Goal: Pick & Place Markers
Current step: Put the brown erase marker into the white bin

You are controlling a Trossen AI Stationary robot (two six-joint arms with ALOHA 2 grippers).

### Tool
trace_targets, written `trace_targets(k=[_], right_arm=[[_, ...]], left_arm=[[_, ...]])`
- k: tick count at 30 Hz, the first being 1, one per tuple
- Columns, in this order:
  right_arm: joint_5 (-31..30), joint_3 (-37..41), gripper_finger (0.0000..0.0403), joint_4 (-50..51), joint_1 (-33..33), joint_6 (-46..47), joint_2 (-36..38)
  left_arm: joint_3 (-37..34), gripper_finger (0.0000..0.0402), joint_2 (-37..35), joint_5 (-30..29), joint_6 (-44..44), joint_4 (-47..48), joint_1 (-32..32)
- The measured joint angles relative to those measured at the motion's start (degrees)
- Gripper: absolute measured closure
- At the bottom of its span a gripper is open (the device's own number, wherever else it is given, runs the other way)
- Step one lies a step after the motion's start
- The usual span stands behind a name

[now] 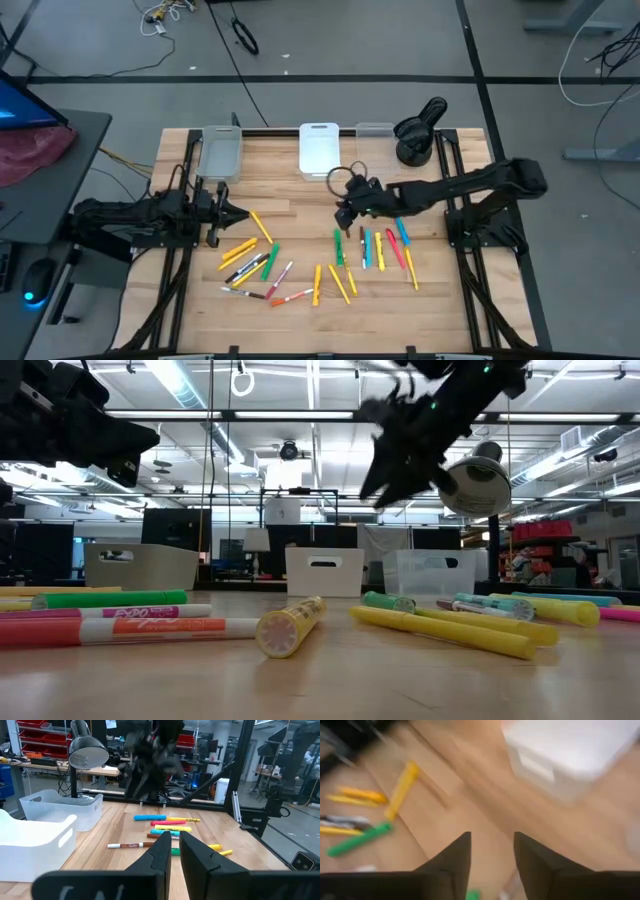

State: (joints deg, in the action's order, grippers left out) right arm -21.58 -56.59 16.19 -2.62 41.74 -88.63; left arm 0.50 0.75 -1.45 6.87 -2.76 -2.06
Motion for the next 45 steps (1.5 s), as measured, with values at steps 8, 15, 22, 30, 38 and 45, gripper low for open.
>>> trace_targets(k=[8, 15, 22, 30, 38, 45], right_arm=[[4.7, -1.6, 0.0221, 5.8, 1.0, 9.9, -10.6], [4.7, -1.6, 0.0243, 4.2, 0.3, 10.3, -15.6], [4.4, -1.6, 0.0259, 2.4, -0.6, 10.3, -18.0], [1.9, -1.8, 0.0322, 2.6, -0.7, 10.3, -18.9], [0.2, -1.7, 0.039, 1.9, -0.4, 10.6, -18.7], [-2.5, -6.5, 0.0387, 2.4, 0.1, 9.4, -14.1]], left_arm=[[0.0, 0.036, 0.0, 0.0, 0.0, 0.0, 0.0], [0.0, 0.036, 0.0, 0.0, 0.0, 0.0, 0.0], [0.0, 0.036, 0.0, 0.0, 0.0, 0.0, 0.0], [0.0, 0.036, 0.0, 0.0, 0.0, 0.0, 0.0], [0.0, 0.036, 0.0, 0.0, 0.0, 0.0, 0.0], [0.0, 0.036, 0.0, 0.0, 0.0, 0.0, 0.0]])
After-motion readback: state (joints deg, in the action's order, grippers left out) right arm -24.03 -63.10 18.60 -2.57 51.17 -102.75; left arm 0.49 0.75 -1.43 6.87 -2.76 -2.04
